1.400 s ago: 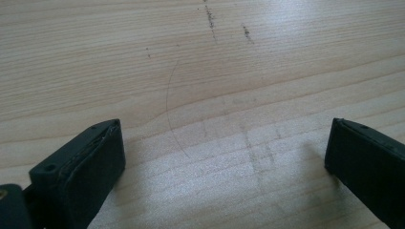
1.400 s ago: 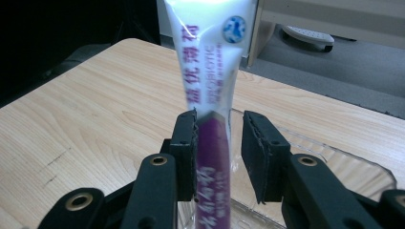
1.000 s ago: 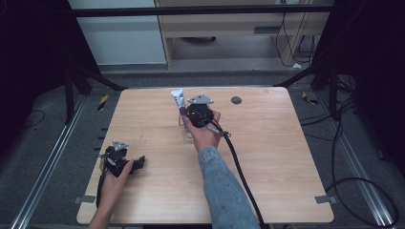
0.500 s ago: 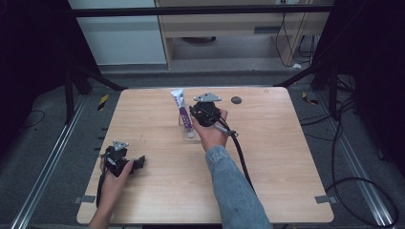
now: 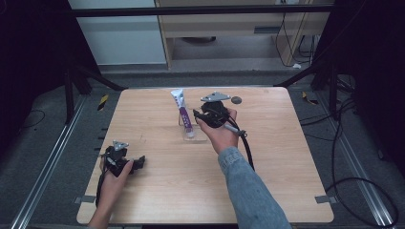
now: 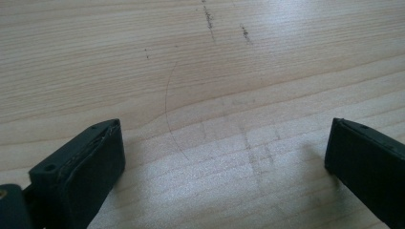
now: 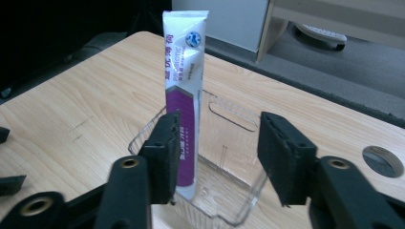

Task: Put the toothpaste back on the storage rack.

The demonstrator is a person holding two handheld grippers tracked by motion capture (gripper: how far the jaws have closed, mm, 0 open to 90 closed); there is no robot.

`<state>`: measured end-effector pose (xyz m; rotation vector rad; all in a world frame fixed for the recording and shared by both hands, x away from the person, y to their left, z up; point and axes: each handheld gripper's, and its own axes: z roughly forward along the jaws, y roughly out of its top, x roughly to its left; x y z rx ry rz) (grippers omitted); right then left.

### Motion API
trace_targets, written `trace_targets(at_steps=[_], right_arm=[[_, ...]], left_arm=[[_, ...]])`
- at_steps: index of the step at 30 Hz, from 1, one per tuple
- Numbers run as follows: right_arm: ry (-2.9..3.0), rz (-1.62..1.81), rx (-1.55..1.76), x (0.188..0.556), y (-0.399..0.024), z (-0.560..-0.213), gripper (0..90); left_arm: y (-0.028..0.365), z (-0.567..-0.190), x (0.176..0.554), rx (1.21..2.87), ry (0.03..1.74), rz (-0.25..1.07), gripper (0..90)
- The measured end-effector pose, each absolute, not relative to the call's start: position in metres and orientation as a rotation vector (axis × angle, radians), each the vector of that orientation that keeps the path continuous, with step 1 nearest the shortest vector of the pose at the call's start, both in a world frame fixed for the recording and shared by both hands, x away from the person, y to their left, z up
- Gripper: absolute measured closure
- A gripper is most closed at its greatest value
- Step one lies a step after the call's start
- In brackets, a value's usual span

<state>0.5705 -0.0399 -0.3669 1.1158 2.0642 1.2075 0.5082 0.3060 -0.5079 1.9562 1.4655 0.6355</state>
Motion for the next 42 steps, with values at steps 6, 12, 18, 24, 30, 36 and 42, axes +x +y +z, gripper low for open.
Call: trace_targets(at_steps=[6, 12, 18, 24, 30, 36, 42], right_arm=[[2.077, 1.201, 1.125, 0.565, -0.057, -0.36, 35.0], [2.121, 1.235, 1.118, 0.566, -0.072, -0.362, 25.0], [2.144, 1.251, 1.062, 0.565, -0.077, -0.365, 16.5], [2.158, 1.254, 1.026, 0.565, -0.086, -0.365, 13.8], [2.148, 1.25, 1.066, 0.561, -0.108, -0.363, 11.9], [2.126, 1.201, 1.119, 0.554, -0.134, -0.364, 12.4], [2.079, 1.168, 1.183, 0.544, -0.155, -0.372, 12.5]], left_arm=[[0.306, -0.508, 0.508, 1.963, 1.462, 0.633, 0.0], [0.306, -0.508, 0.507, 1.963, 1.462, 0.635, 0.0], [0.306, -0.508, 0.507, 1.963, 1.462, 0.634, 0.0], [0.307, -0.508, 0.507, 1.964, 1.46, 0.634, 0.0], [0.308, -0.508, 0.502, 1.964, 1.458, 0.632, 0.0], [0.309, -0.508, 0.5, 1.964, 1.451, 0.631, 0.0], [0.31, -0.508, 0.496, 1.97, 1.443, 0.626, 0.0]])
